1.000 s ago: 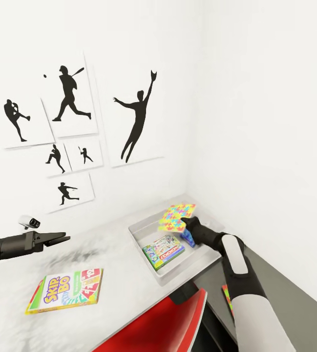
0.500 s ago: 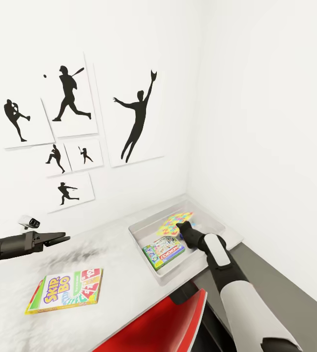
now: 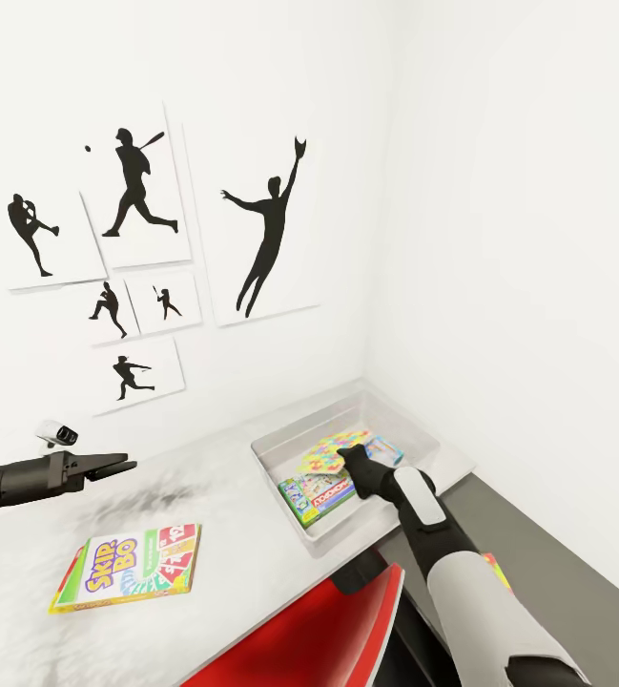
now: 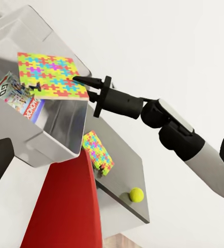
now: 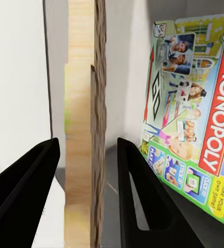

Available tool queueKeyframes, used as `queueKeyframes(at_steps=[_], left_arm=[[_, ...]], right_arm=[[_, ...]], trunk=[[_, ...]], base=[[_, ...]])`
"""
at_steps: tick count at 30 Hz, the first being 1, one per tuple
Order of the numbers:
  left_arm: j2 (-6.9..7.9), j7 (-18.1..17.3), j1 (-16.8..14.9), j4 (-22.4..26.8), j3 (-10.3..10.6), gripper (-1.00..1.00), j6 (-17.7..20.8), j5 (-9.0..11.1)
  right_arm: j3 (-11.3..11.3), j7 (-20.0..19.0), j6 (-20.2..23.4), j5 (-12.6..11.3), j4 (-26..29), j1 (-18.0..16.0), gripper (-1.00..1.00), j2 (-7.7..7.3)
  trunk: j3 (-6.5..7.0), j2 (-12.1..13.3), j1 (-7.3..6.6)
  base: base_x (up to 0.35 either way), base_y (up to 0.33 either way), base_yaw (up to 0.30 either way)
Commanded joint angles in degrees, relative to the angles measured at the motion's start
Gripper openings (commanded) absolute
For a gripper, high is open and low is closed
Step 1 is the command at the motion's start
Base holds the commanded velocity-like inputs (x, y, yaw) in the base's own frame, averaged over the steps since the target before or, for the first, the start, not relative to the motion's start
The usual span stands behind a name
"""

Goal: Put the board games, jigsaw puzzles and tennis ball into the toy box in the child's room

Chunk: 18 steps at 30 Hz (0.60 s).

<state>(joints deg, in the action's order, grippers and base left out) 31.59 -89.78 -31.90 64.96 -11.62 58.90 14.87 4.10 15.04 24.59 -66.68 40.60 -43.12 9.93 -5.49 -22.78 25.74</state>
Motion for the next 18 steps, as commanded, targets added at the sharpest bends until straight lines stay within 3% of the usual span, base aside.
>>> queueKeyframes(at_steps=[1,11,18], left_arm=[[0.01,-0.22,-0.04,0.00,0.02,1.00,0.61,-0.01],[0.05,-0.22,-0.05,0.02,0.02,1.00,0.60,-0.01],[0.05,-0.22,-0.08,-0.01,0.02,1.00,0.61,-0.01]], right_arm=[[0.21,0.51,0.22,-0.79,0.05,-0.04,-1.00,0.06],[-0.26,0.29,0.64,-1.53,-0.24,-0.04,-1.00,0.06],[-4.77,0.05,0.34,-1.60,-0.33,-0.04,-1.00,0.06]], trunk=[[-0.13,-0.13,0.04],[-0.13,-0.13,0.04],[-0.13,-0.13,0.04]], base=[[0.000,0.000,0.000],[0.000,0.000,0.000],[0.000,0.000,0.000]])
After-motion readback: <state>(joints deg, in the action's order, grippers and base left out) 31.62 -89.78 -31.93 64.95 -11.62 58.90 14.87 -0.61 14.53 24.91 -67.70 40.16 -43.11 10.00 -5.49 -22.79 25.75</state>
